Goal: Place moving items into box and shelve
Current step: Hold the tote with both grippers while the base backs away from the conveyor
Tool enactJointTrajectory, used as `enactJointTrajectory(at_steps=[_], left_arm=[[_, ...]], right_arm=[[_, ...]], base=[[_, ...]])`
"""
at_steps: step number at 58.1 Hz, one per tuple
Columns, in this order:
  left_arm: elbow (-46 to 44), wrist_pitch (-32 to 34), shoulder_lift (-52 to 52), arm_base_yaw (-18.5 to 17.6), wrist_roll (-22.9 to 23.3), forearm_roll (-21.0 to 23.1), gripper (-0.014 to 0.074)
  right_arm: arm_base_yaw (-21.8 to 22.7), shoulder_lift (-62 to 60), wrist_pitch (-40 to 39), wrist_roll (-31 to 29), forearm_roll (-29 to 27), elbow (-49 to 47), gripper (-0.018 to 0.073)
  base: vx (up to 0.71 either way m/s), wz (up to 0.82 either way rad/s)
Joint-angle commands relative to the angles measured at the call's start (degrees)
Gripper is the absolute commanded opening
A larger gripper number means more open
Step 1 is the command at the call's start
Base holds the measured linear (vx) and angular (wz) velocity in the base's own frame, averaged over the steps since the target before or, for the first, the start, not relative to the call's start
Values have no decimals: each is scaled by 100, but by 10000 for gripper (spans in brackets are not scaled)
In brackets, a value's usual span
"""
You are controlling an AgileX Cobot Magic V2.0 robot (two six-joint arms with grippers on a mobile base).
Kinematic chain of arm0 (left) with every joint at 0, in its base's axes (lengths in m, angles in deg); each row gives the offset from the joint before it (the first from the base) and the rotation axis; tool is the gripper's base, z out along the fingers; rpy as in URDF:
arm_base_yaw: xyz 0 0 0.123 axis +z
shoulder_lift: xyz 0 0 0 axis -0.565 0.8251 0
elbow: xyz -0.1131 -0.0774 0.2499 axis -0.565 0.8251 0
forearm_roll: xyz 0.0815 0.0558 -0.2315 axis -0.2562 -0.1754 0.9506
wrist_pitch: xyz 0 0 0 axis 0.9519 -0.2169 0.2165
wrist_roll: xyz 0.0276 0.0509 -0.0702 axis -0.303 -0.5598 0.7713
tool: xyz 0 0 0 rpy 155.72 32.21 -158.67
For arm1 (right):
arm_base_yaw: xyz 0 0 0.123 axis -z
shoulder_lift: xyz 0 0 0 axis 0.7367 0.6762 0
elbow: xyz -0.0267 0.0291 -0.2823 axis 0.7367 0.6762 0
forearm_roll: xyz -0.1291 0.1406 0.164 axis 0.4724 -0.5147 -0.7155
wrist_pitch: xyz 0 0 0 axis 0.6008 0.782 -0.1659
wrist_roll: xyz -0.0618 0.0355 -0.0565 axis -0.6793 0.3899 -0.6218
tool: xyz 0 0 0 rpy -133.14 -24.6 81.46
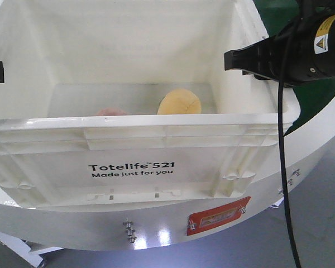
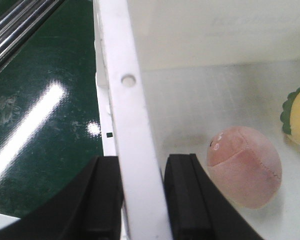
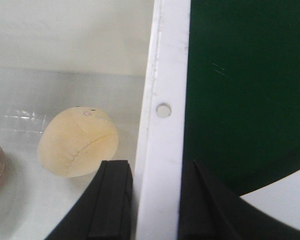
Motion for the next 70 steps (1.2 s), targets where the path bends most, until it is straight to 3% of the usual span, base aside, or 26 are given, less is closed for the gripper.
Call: enactJointTrajectory(at_steps=[1,40,70], left_arm=[[-237,834,-183,-61,-156,-115,140],[-237,839,-183,-61,-157,-115,140],[-237,839,-183,-61,-157,-115,140]], right_arm=[[11,-193,-669,-76,443,-241,113],[11,-193,-682,-76,443,-241,113],[11,-193,-682,-76,443,-241,113]], base=[[0,0],[-1,3],[-8,34]])
